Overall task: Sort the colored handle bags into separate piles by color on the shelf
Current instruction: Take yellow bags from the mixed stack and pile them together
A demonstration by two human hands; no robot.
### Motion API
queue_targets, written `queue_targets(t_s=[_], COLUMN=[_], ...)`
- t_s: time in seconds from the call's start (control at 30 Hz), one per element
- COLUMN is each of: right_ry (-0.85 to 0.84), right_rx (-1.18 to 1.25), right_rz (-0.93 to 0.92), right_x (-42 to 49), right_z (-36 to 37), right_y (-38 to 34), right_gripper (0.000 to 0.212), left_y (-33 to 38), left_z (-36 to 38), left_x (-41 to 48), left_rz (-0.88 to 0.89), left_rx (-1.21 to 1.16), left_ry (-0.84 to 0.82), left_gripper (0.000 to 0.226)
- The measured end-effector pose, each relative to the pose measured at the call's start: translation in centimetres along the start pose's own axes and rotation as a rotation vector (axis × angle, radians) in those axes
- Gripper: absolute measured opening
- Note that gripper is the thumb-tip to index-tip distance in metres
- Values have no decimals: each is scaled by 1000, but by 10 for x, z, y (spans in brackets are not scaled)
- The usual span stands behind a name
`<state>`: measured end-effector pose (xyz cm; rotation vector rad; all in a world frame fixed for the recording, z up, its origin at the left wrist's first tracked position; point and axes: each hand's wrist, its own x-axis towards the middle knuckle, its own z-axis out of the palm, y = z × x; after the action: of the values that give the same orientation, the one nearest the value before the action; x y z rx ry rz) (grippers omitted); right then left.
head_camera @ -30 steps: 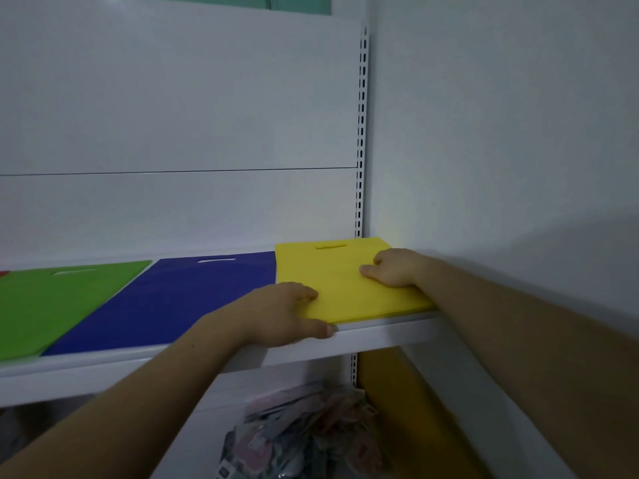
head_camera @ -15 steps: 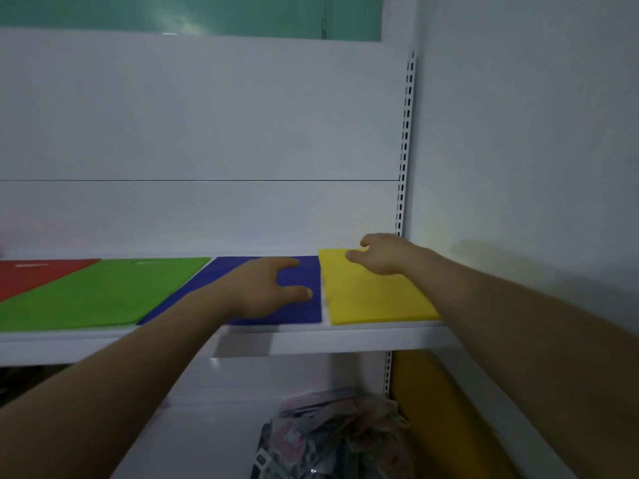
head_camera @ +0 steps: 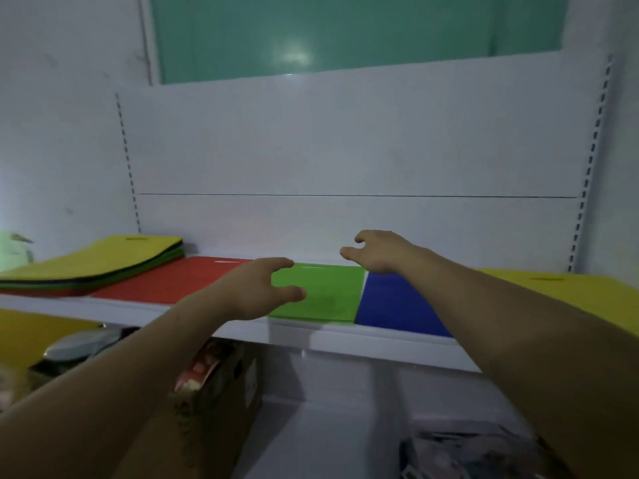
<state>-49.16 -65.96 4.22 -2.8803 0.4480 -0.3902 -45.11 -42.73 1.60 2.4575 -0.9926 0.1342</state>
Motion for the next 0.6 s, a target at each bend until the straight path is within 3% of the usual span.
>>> queue_targets(t_s=[0.23, 0.6], right_ry=[-35, -71], right_rx=[44, 8], right_rz=[-138, -301], right_x=[41, 119], right_z=[46, 106], right_y=[-139, -274], right_gripper=[69, 68], left_y=[-117, -240], left_z=[-58, -108], left_x=[-39, -54], left_rz=[-85, -231], left_rx=[53, 32], left_ry=[75, 197], left_gripper=[67, 63])
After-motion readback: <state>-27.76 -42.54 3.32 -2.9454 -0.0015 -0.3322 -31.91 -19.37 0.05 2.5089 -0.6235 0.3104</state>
